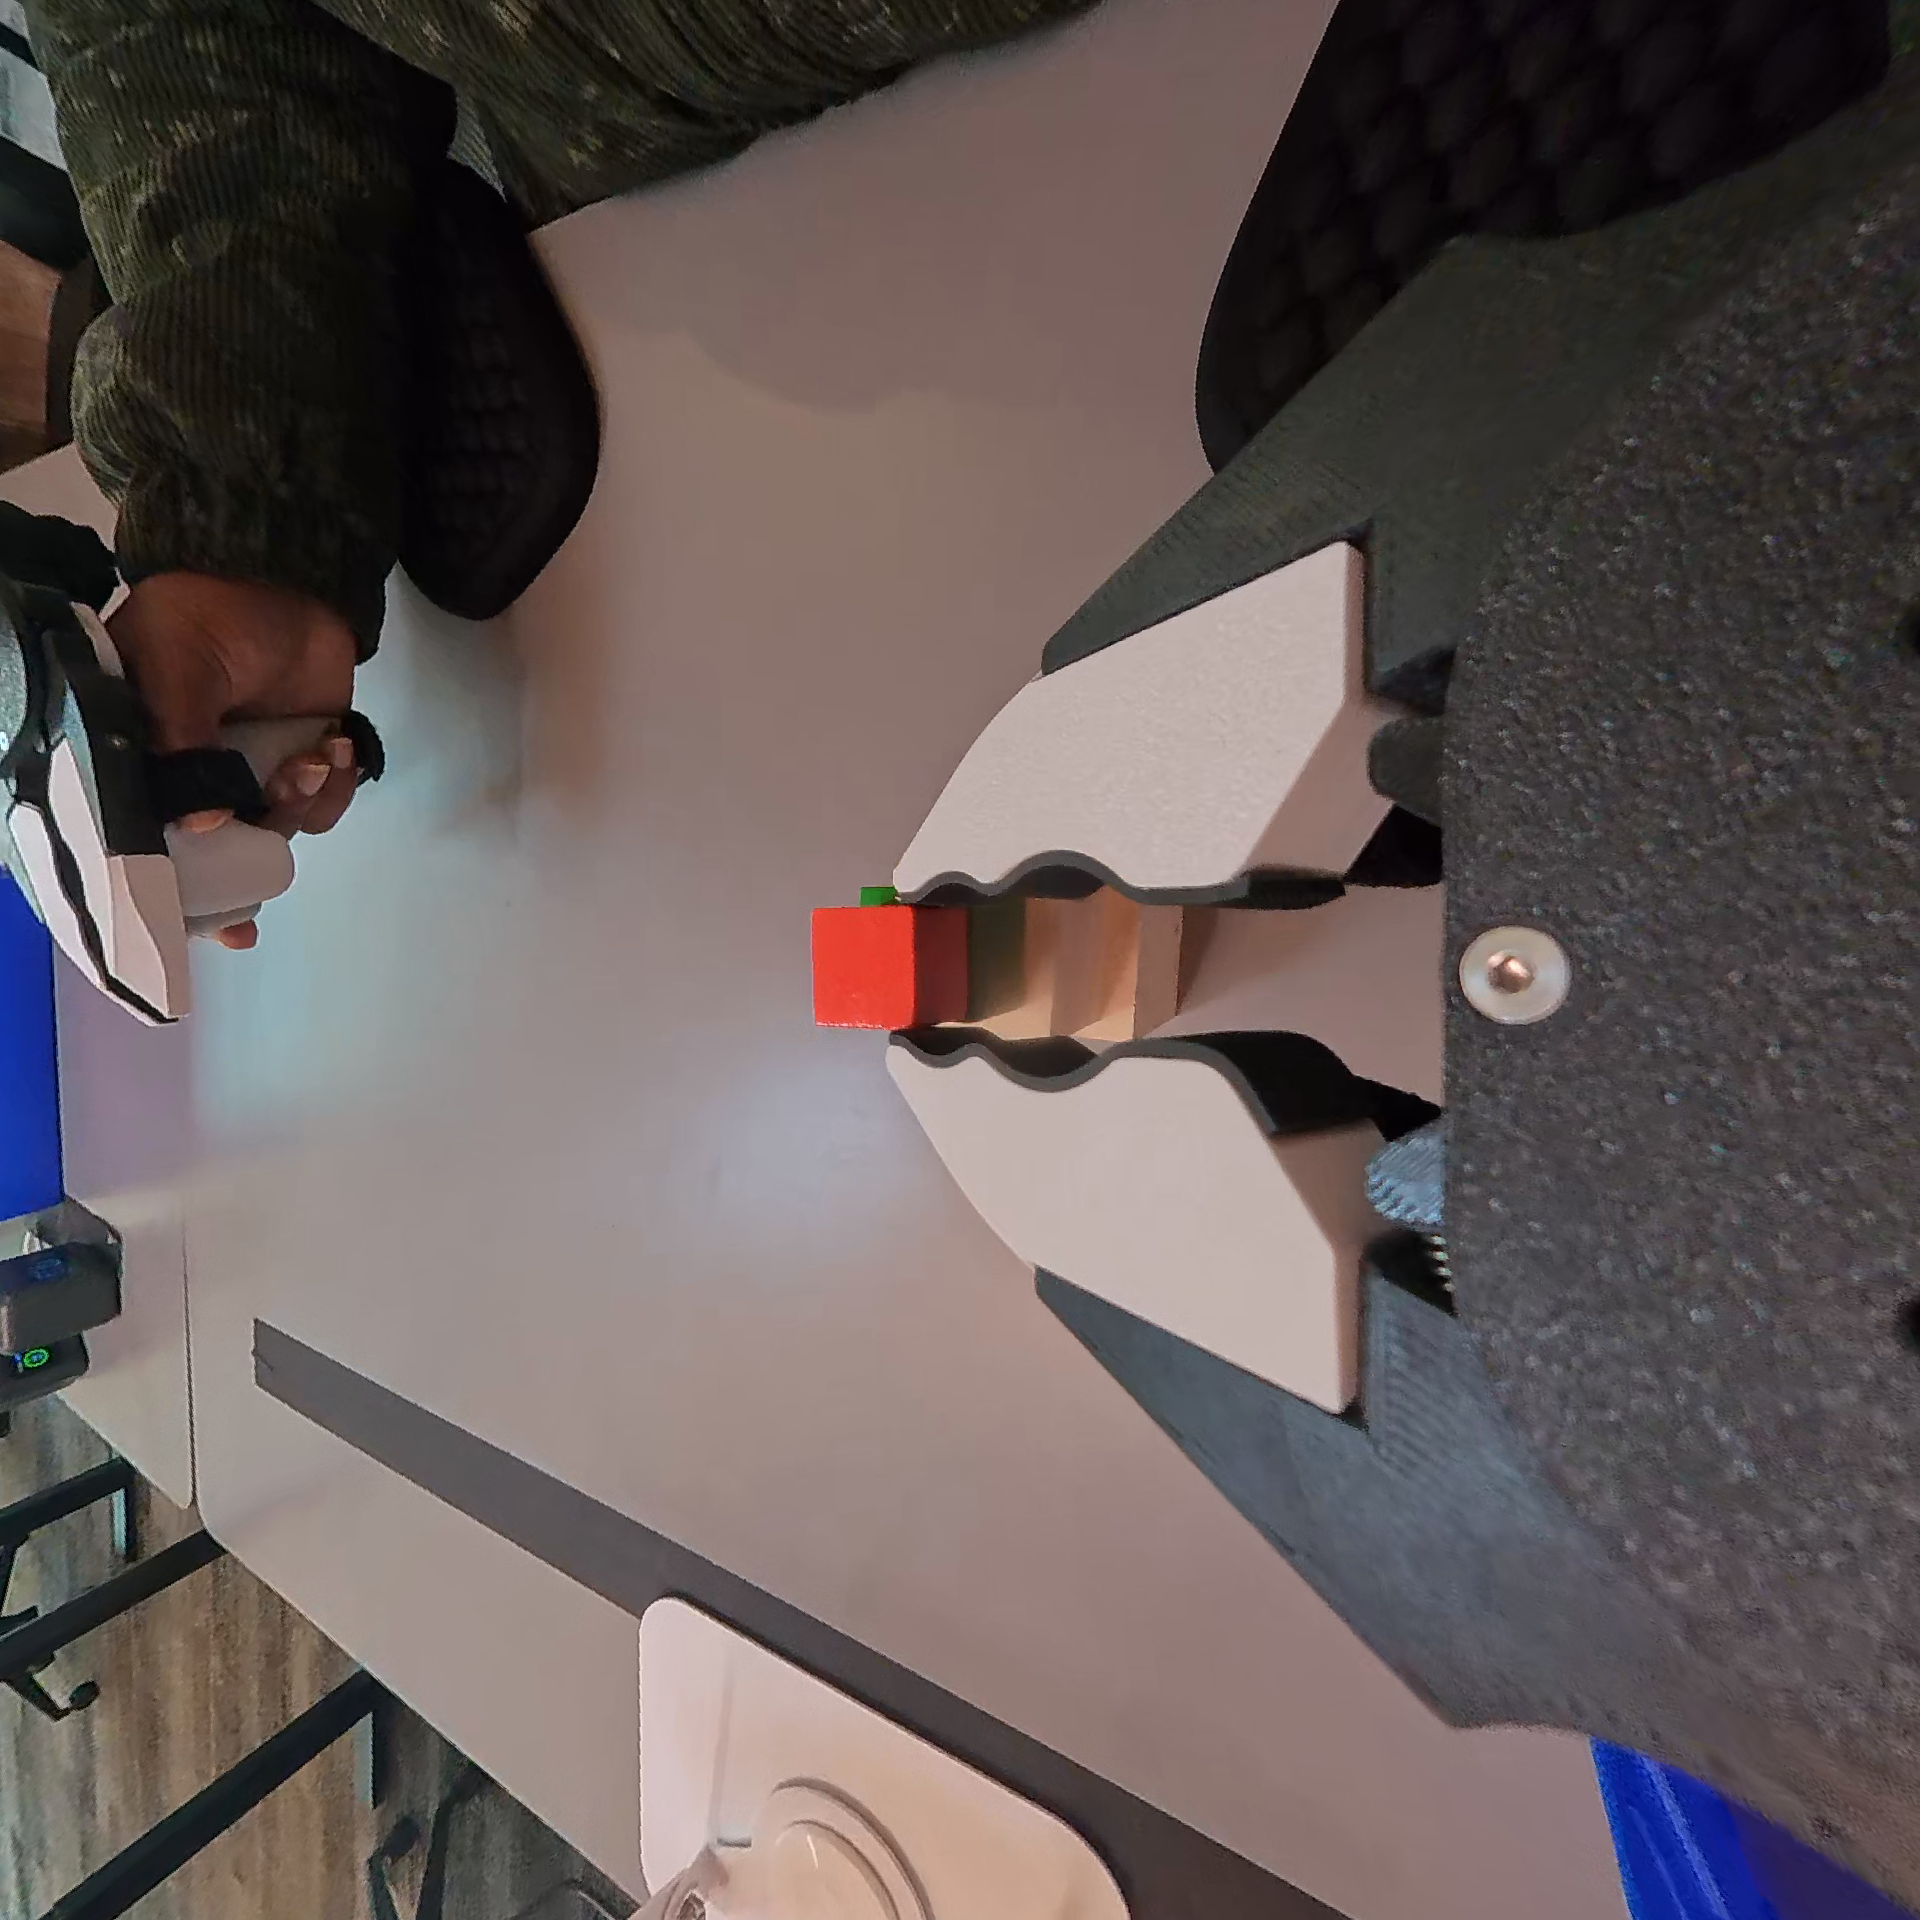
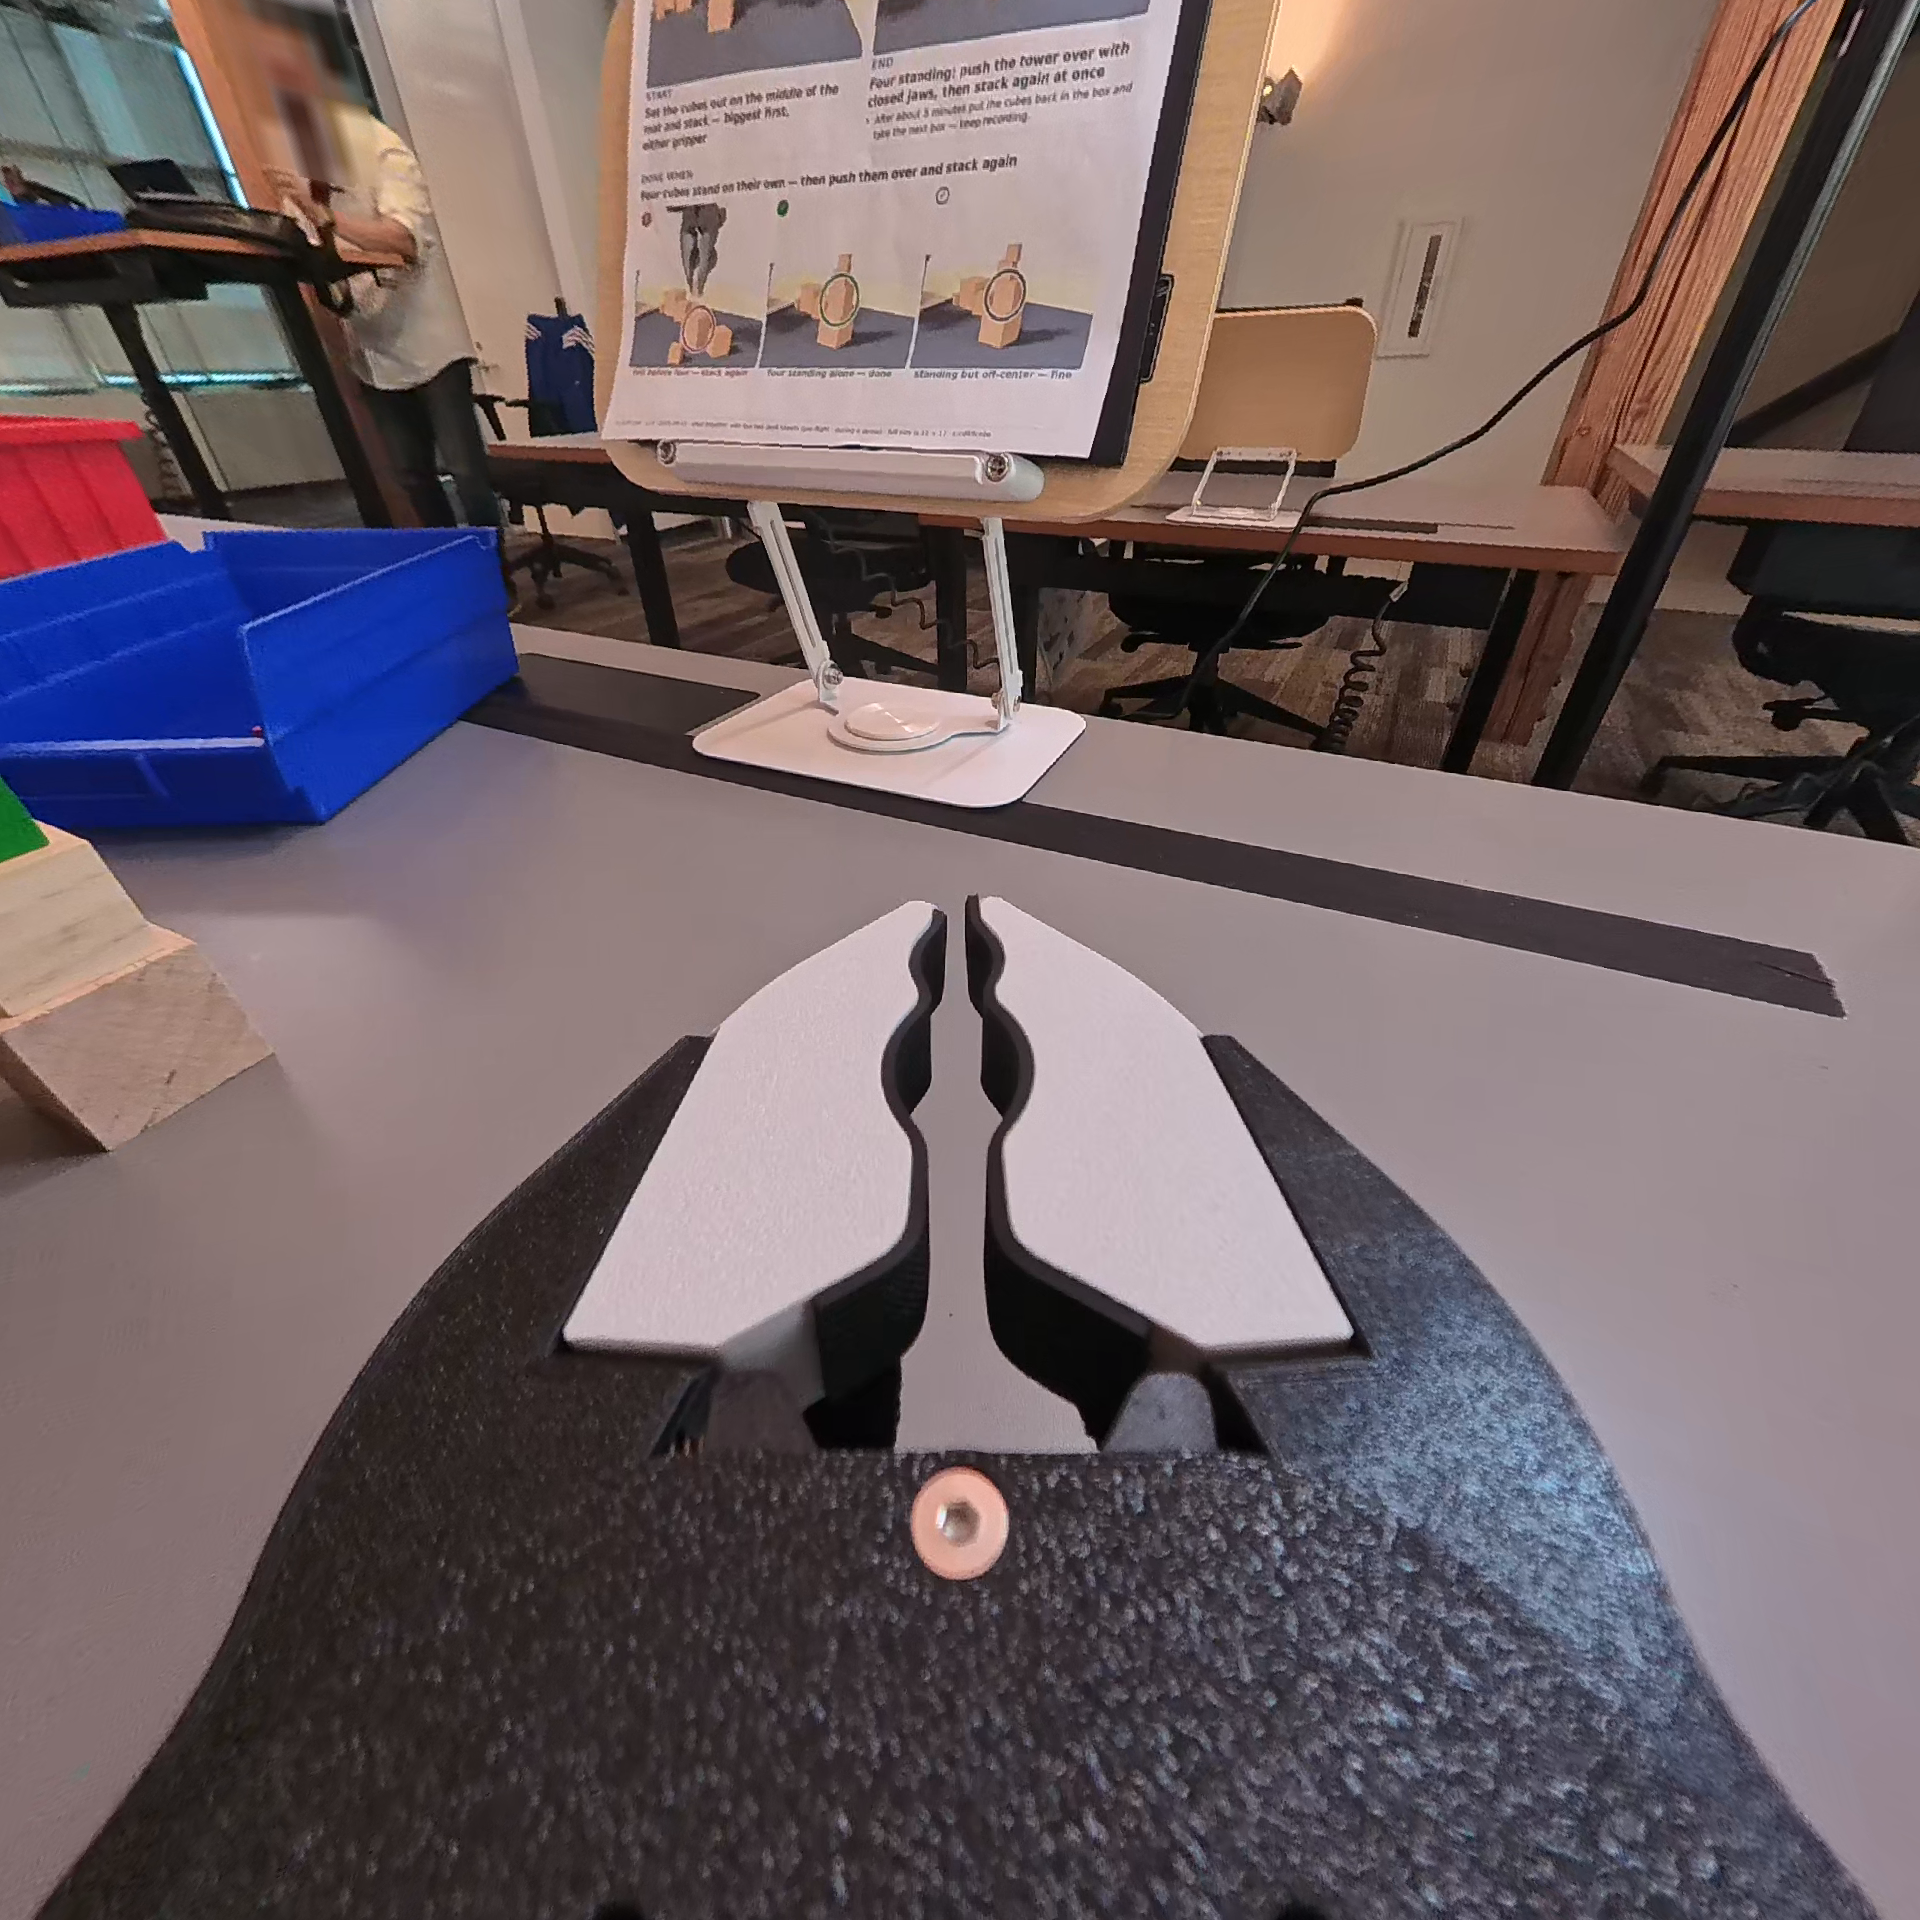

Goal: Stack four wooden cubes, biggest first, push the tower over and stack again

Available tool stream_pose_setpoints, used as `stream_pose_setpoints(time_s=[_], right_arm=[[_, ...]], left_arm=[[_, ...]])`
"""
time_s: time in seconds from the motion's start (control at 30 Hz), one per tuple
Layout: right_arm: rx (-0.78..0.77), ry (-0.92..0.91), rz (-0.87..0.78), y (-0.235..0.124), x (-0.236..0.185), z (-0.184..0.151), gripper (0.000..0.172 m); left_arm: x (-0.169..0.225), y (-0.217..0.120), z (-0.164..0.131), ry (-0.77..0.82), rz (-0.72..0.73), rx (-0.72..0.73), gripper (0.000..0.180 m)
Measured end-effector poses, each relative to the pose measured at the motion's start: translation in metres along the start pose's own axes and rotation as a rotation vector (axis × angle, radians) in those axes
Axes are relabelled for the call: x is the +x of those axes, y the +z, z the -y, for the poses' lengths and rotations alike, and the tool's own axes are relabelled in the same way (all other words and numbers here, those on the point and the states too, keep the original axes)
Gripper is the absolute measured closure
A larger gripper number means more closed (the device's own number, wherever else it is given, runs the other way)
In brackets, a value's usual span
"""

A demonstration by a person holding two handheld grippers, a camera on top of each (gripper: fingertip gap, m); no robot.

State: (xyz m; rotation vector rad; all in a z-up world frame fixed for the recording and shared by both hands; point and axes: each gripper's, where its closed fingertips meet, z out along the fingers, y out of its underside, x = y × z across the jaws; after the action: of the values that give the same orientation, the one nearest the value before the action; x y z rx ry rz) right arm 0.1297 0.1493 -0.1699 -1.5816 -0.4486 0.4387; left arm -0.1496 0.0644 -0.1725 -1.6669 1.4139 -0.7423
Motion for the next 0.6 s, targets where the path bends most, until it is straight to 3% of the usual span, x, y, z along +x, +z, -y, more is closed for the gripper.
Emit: stream_pose_setpoints(time_s=[0.6], right_arm=[[-0.009, -0.003, 0.004, 0.0013, -0.0008, -0.0030, 0.168]], left_arm=[[0.0019, -0.0012, 0.0016, -0.008, -0.052, 0.048, 0.154]])
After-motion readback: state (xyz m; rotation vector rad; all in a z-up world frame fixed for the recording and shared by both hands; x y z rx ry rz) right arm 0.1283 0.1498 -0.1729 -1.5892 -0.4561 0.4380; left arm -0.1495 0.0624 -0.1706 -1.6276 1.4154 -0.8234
